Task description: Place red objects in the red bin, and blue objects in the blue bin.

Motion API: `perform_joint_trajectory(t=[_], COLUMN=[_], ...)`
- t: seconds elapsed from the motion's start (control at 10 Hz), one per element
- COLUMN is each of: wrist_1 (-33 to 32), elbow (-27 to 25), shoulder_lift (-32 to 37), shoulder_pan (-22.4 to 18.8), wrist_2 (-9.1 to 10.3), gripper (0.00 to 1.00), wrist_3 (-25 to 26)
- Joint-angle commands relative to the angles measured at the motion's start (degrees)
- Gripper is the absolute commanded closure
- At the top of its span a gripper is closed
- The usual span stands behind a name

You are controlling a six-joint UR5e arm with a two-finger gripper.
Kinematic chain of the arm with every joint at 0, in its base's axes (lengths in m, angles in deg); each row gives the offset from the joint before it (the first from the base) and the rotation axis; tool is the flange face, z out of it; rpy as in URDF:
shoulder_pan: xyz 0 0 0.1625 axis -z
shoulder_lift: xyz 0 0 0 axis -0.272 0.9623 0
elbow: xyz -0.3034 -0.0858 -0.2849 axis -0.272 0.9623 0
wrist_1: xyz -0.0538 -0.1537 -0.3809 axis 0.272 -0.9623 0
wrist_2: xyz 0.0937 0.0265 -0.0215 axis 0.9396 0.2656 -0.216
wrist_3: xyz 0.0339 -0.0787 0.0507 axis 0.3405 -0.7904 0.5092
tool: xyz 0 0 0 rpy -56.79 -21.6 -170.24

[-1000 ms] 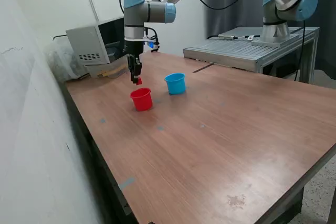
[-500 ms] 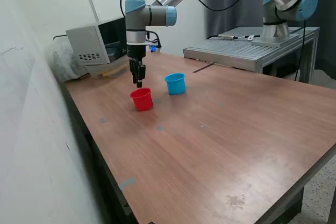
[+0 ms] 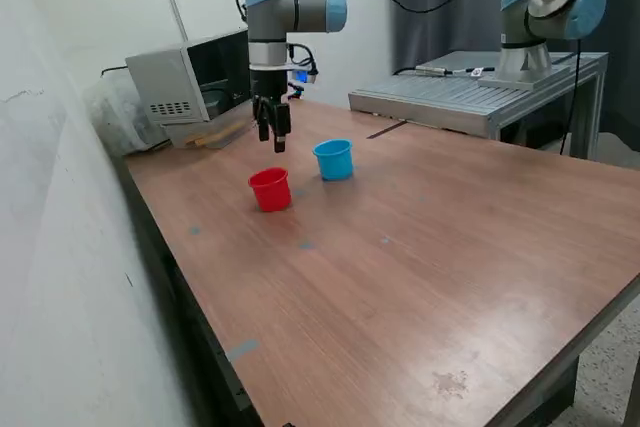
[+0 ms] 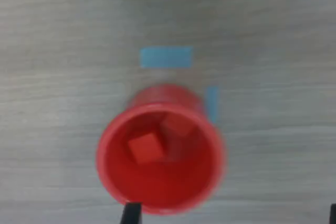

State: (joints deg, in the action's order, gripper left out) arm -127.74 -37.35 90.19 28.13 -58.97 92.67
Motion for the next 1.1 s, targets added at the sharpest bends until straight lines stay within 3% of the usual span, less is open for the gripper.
perform_joint_trajectory(t=[0.0,0.3,0.5,0.7,1.0], wrist_1=[13.7,32.3,40.2,43.7,43.9], elbow=[-3.1,-4.0,-6.9,-13.0,-21.3], shoulder_lift=[13.1,28.9,37.3,44.5,48.9], shoulder_pan=[-3.6,-6.7,-9.6,-13.7,-13.9], wrist_2=[-1.61,-2.23,-2.32,-2.59,-2.50], gripper=[0.00,0.00,0.00,0.00,0.00], wrist_3=[2.6,9.7,14.2,17.7,22.2])
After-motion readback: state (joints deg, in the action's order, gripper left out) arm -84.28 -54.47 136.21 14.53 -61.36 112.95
